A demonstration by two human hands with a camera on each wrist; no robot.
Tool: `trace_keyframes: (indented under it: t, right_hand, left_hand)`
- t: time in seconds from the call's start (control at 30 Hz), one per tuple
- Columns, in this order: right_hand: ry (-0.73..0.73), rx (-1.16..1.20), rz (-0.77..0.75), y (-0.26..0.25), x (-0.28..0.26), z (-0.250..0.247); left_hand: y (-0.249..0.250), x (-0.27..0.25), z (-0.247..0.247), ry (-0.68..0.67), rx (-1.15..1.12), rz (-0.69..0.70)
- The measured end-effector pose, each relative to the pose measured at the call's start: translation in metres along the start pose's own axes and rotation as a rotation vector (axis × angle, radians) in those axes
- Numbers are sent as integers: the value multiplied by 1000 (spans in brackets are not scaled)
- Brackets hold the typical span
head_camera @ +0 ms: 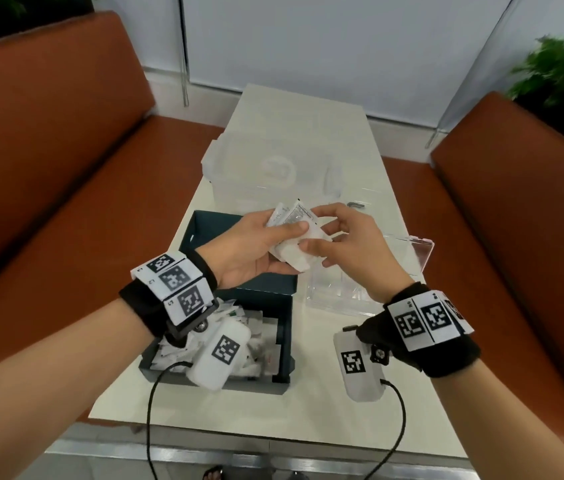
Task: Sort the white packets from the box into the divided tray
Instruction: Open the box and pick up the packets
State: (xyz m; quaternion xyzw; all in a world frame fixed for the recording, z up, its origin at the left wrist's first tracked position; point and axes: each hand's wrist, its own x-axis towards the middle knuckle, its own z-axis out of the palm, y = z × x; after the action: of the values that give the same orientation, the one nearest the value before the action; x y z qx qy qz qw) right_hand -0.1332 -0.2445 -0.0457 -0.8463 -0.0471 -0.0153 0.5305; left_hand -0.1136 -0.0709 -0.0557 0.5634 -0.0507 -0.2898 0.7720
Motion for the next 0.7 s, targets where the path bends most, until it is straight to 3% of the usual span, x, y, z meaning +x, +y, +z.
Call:
trace_keyframes:
  t: [0.17, 0.33, 0.5, 0.6, 0.7]
  right_hand:
    - [49, -17, -3, 13, 10, -34]
    - [112, -17, 57, 26, 25, -55]
    - [-61, -85, 137, 37, 29, -68]
    - [-40, -43, 124, 45, 30, -68]
    - [-34, -5, 164, 54, 32, -67]
  left_hand:
    - [-2, 25, 24, 18, 42, 18]
    - [-6, 48, 41, 176, 73, 101]
    - [-10, 66, 46, 313, 234, 161]
    - [-15, 72, 48, 313, 366, 168]
    - [-20, 75, 49, 332, 301, 147]
